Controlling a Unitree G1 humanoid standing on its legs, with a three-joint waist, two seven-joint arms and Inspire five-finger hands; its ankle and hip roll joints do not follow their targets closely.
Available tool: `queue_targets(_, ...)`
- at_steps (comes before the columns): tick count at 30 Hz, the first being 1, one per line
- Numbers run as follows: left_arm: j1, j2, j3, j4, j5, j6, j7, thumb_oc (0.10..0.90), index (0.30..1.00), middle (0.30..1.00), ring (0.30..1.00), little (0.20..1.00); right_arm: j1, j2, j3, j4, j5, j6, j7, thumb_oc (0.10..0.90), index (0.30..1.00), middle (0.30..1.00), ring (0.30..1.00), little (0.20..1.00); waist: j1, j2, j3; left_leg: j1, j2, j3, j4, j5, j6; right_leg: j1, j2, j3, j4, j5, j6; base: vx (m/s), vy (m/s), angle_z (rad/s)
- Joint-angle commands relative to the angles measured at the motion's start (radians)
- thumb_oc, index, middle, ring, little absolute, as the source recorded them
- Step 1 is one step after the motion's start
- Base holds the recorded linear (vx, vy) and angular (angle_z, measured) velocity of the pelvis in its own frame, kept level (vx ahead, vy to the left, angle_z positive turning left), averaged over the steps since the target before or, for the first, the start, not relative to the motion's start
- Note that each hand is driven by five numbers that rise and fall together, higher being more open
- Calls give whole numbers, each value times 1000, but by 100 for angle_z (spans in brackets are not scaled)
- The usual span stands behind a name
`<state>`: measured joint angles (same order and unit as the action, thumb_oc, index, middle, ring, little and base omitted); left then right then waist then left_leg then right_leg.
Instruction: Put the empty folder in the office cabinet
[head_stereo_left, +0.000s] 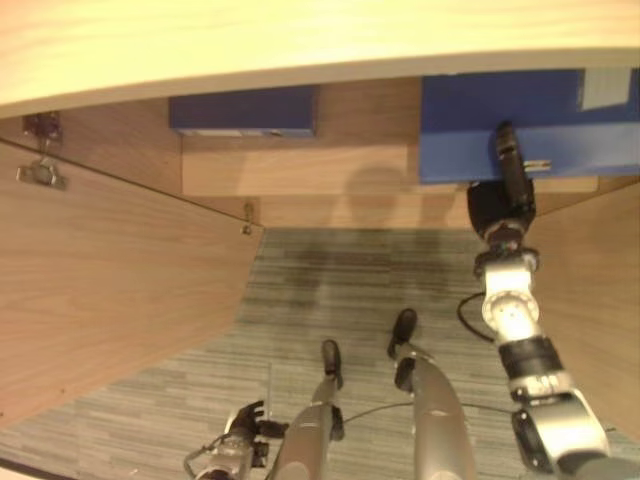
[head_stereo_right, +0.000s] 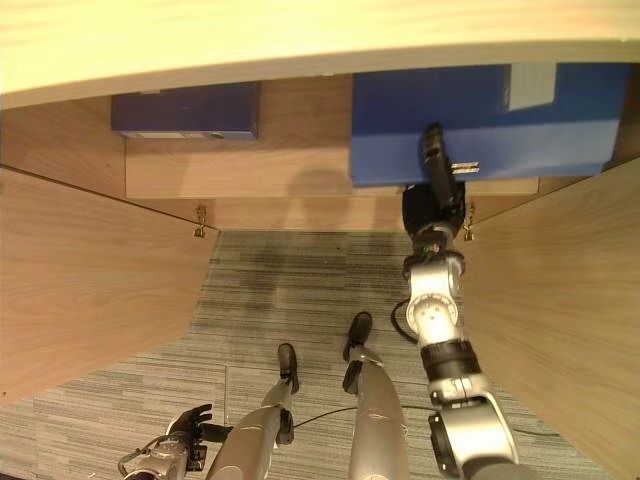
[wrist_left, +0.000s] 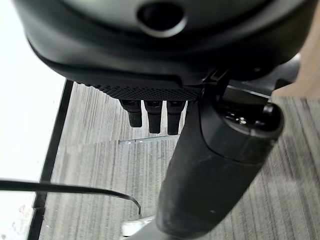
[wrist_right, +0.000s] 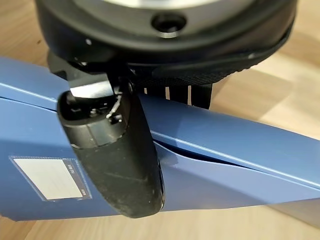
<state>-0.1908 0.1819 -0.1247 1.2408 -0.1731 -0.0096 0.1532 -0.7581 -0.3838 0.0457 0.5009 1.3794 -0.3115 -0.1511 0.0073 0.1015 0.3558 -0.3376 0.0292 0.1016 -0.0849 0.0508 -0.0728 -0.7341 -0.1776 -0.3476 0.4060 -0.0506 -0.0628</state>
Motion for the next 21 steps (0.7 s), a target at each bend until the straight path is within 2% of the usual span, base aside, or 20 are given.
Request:
queue_targets(1, 72, 54, -68, 52, -40, 11, 30, 800, 900, 900, 900, 900, -132, -44, -52, -39, -3, -76, 36, 400, 300, 300, 300, 300, 20, -4, -79, 125, 48, -55, -2, -107, -45, -47, -27, 78, 33, -10, 180, 18, 4, 5)
queue_targets(4, 90, 66, -102, 47, -30, 5, 20, 800, 900, 900, 900, 900, -246, -97, -51, 85, 2, -74, 2, 400, 300, 300, 300, 300, 36, -1, -82, 115, 38, -65, -2, -105, -47, -60, -38, 82, 41, -7, 185, 11, 14, 4)
queue_targets(7, 88, 71, -117, 43, -41, 2, 12, 800, 900, 900, 900, 900, -315, -116, -50, 160, 4, -68, -17, 400, 300, 300, 300, 300, 45, 1, -82, 109, 33, -71, -2, -105, -46, -70, -38, 87, 50, -8, 184, 4, 17, 10)
queue_targets(8, 93, 77, -136, 36, -48, -4, 1, 800, 900, 900, 900, 900, -383, -151, -37, 232, 5, -52, -28, 400, 300, 300, 300, 300, 57, 2, -86, 107, 29, -77, -2, -104, -45, -75, -40, 90, 55, -7, 185, 2, 15, 18)
queue_targets(10, 91, 76, -137, 36, -48, -4, 1, 800, 900, 900, 900, 900, -392, -155, -35, 240, 7, -51, -25, 400, 300, 300, 300, 300, 57, 3, -83, 106, 28, -77, -2, -104, -45, -76, -40, 91, 56, -7, 186, 1, 4, 11)
queue_targets(13, 94, 89, -155, 25, -54, -11, -12, 800, 900, 900, 900, 900, -483, -204, 3, 339, 8, -20, -28, 400, 300, 300, 300, 300, 71, 6, -87, 105, 25, -87, -2, -105, -44, -77, -43, 94, 57, -7, 187, -8, 10, 10)
queue_targets(14, 102, 106, -167, 24, -58, -14, -21, 800, 900, 900, 900, 900, -551, -235, 44, 413, -8, 12, -34, 400, 300, 300, 300, 300, 85, 4, -90, 101, 24, -96, -2, -103, -43, -80, -42, 95, 59, -5, 187, 0, 0, 0)
queue_targets(21, 116, 119, -186, 32, -40, -13, -23, 800, 900, 900, 900, 900, -636, -245, 56, 494, 31, 26, -31, 400, 300, 300, 300, 300, 101, 16, -89, 93, 17, -109, -2, -100, -41, -84, -40, 98, 59, -3, 190, -2, 4, 3)
